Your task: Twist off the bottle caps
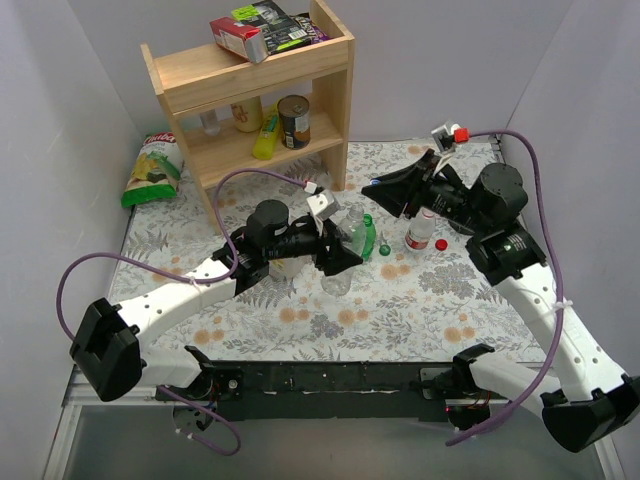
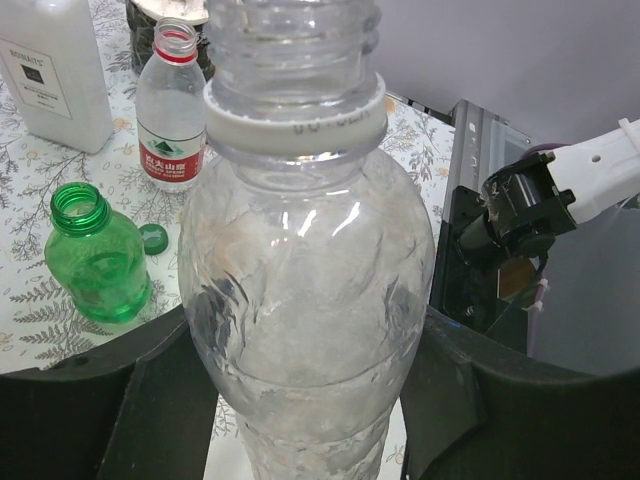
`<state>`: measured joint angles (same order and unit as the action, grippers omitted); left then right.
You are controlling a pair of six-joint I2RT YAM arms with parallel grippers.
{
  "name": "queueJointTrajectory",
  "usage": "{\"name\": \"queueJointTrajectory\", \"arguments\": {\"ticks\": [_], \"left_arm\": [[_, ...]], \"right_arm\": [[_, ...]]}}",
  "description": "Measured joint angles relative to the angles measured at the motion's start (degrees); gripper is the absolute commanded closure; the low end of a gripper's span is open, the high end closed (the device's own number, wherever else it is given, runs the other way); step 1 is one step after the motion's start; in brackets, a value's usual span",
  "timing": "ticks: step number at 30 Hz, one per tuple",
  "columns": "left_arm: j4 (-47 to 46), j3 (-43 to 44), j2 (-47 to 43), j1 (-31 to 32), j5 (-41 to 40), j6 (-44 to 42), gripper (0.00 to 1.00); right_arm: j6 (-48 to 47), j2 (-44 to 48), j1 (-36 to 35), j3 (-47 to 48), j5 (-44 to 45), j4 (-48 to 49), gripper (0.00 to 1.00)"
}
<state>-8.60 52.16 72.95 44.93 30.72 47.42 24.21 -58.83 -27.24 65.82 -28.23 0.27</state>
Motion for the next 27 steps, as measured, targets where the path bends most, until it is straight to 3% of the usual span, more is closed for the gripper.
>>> {"name": "queueJointTrajectory", "arguments": {"ticks": [5, 14, 19, 27], "left_arm": [[0.17, 0.00, 0.46, 0.00, 0.24, -0.09, 0.65], [0.61, -0.02, -1.70, 0.00, -2.40, -1.64, 0.65], [0.39, -0.02, -3.72, 0.00, -3.10, -2.03, 0.65], [-0.09, -0.04, -4.11, 0.00, -3.23, -1.73, 0.64]], "right_arm": [[-1.90, 3.34, 0.55, 0.90, -0.09, -2.75, 0.89], [-7.26, 12.52, 5.40, -0.74, 29.57, -28.41, 0.89], [-5.27, 16.96, 6.03, -11.85, 37.40, -34.49, 0.87], [2.27, 19.50, 7.21, -37.59, 44.39, -30.69, 0.87]]}}
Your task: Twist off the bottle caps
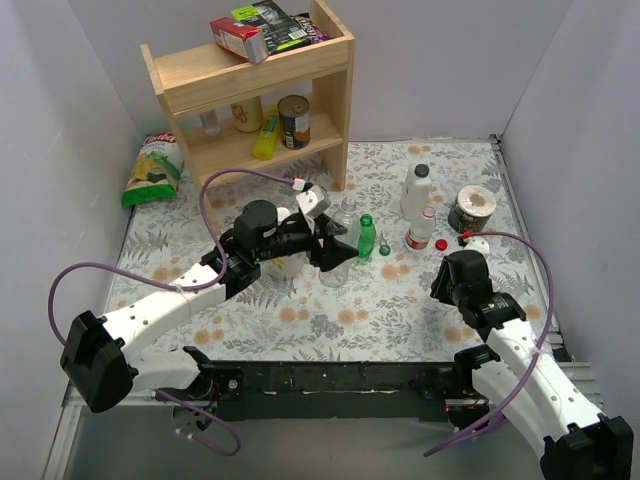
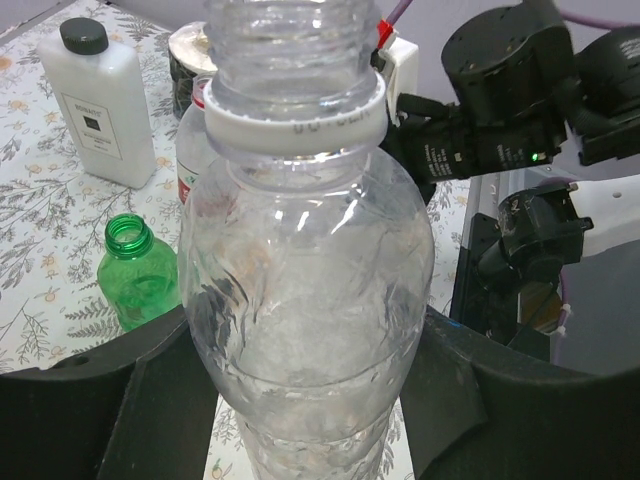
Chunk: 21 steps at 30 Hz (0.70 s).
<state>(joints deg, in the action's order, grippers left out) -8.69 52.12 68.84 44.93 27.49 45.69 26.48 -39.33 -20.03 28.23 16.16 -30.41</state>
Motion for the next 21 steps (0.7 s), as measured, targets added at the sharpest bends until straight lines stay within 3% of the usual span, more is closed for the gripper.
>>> {"name": "queueJointTrajectory", "arguments": {"ticks": [10, 21], "left_arm": [[-0.33, 0.00, -1.11, 0.00, -0.09, 0.15, 0.64], [-0.37, 0.00, -1.14, 0.00, -0.09, 0.26, 0.64]], "right_arm": [[4.90, -1.75, 0.46, -10.40, 14.08, 16.31, 0.85], [7.08, -19.67, 0.55, -9.77, 16.87, 23.80, 0.80]]}}
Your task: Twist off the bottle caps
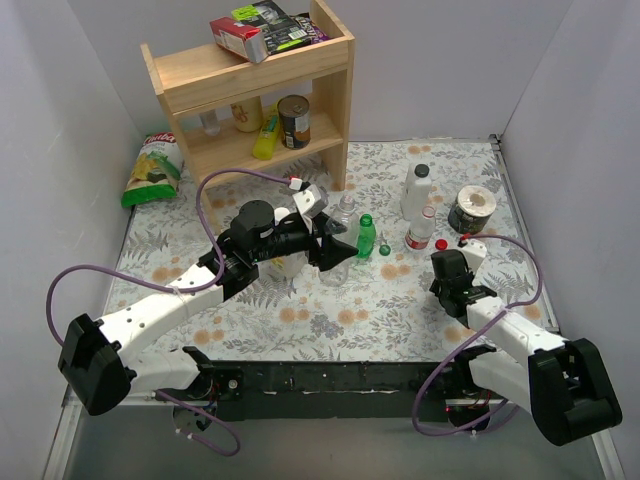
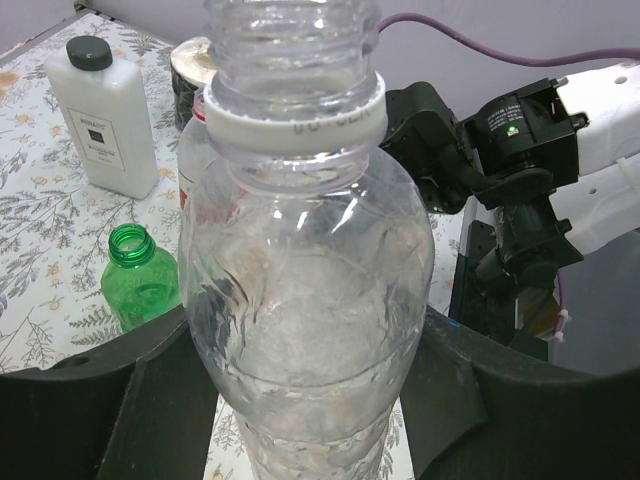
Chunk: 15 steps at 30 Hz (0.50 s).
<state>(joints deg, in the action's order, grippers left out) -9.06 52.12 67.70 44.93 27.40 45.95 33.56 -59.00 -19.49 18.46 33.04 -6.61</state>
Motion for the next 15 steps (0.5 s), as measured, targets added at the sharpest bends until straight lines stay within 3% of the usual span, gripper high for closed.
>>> {"name": "queueJointTrajectory", "arguments": {"ticks": [9, 15], "left_arm": [[0.02, 0.00, -0.76, 0.00, -0.04, 0.04, 0.64], [0.02, 0.00, -1.01, 0.00, -0.20, 0.00, 0.64]], "right_arm": [[3.08, -5.40, 0.00, 2.36, 1.42, 2.32, 0.54], [4.02, -5.57, 0.00, 2.56, 1.44, 2.43, 0.47]]}}
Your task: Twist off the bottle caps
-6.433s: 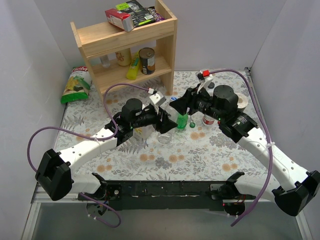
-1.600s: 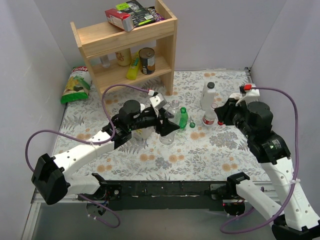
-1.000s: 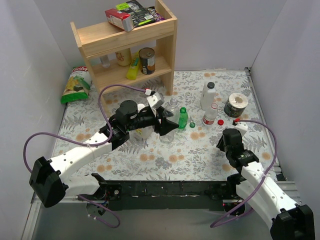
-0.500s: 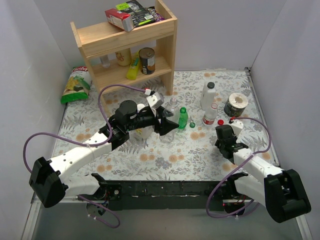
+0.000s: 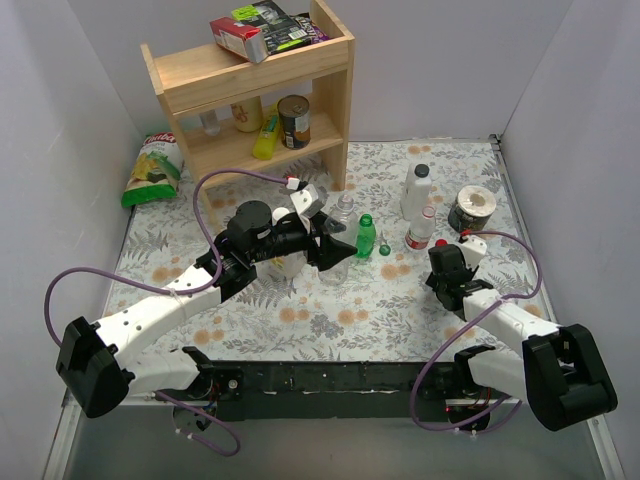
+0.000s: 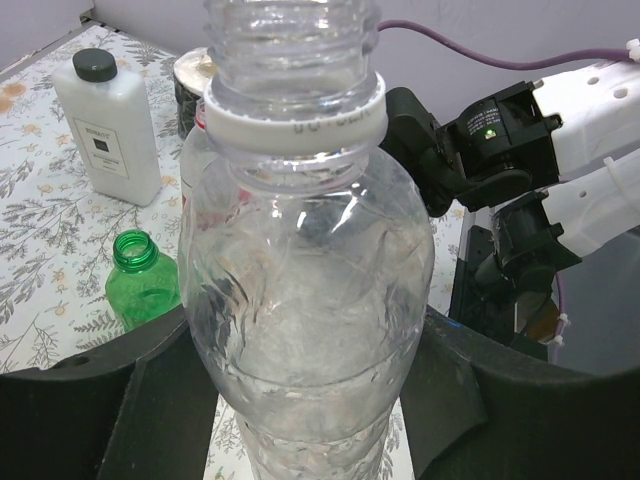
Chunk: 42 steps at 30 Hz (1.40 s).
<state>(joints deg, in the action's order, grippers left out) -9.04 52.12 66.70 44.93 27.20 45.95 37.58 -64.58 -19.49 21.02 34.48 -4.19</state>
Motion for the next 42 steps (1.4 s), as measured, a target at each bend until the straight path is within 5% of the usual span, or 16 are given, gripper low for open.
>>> {"name": "queueJointTrajectory", "arguments": {"ticks": [17, 26, 31, 37, 42], "left_arm": [[0.00, 0.00, 0.00, 0.00, -0.07, -0.09, 0.64], [0.02, 0.00, 0.92, 0.09, 0.26, -0.35, 0.64], [0.00, 0.00, 2.14, 0.20, 2.16, -0.59, 0.64], [0.00, 0.00, 3.43, 0.22, 5.18, -0.55, 0.64], [0.00, 0.00, 4.90, 0.22, 5.44, -0.55, 0.64]], "right_arm": [[0.17, 4.59, 0.00, -0.15, -0.02, -2.93, 0.40], [-3.43, 24.79, 0.00, 4.17, -1.44, -13.55, 0.39], [-10.08, 27.45, 0.09, 19.37, -12.00, -19.58, 0.40], [-14.99, 15.76, 0.24, 43.30, -35.85, -22.21, 0.33], [-13.77, 11.10, -3.13, 48.28, -51.23, -20.63, 0.33]]}}
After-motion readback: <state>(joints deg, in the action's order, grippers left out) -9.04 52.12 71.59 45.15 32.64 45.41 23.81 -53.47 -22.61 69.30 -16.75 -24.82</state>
